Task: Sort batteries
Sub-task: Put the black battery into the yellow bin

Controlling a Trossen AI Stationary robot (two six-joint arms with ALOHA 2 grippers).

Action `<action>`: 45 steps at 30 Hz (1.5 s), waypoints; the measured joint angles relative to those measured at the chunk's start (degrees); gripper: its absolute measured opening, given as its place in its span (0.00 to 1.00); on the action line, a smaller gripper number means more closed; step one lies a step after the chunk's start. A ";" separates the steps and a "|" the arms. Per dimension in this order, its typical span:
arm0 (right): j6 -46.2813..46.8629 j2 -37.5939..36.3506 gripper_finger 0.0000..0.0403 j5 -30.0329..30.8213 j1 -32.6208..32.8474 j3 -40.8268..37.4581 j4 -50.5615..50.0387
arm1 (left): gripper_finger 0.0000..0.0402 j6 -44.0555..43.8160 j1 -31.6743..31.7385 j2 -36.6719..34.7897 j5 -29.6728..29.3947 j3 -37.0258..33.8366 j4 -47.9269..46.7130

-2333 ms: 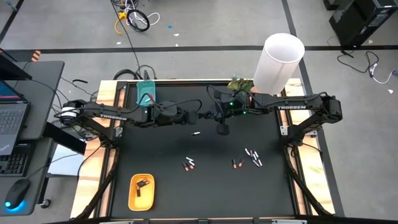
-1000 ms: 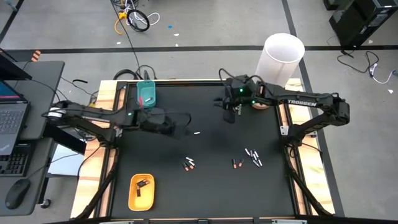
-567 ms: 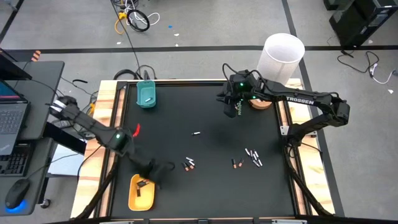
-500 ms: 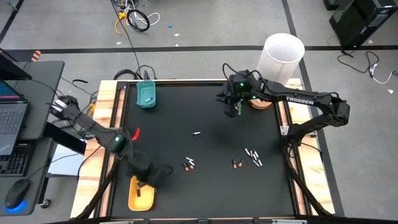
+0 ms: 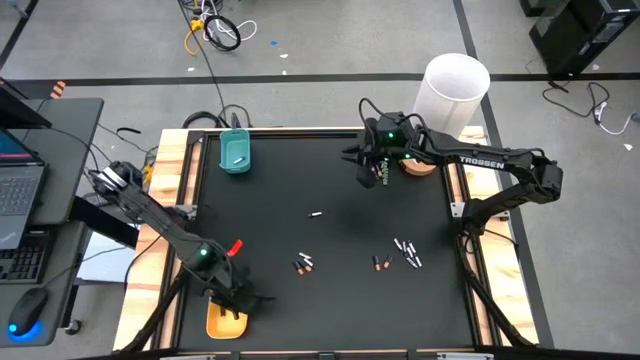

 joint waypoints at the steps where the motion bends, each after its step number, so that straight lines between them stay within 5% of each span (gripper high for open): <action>1: 0.90 0.00 0.17 -0.31 0.00 0.00 0.06 | 0.16 0.66 -0.13 0.85 0.37 -0.02 0.00; 14: 9.46 0.00 0.11 -1.81 0.00 0.00 0.23 | 0.21 5.25 -0.50 7.75 2.28 -0.07 -0.33; 28: 9.10 -0.10 0.01 -4.70 -0.28 0.02 -0.91 | 0.43 5.45 -0.45 6.62 6.35 -0.03 0.85; 36: 7.83 -1.69 0.14 -4.48 -3.00 0.06 -4.84 | 0.42 7.04 2.72 0.19 1.17 3.10 5.51; 45: -1.02 3.45 0.30 -1.15 -6.30 0.02 -19.76 | 0.41 19.66 12.07 -1.83 -8.08 3.43 18.45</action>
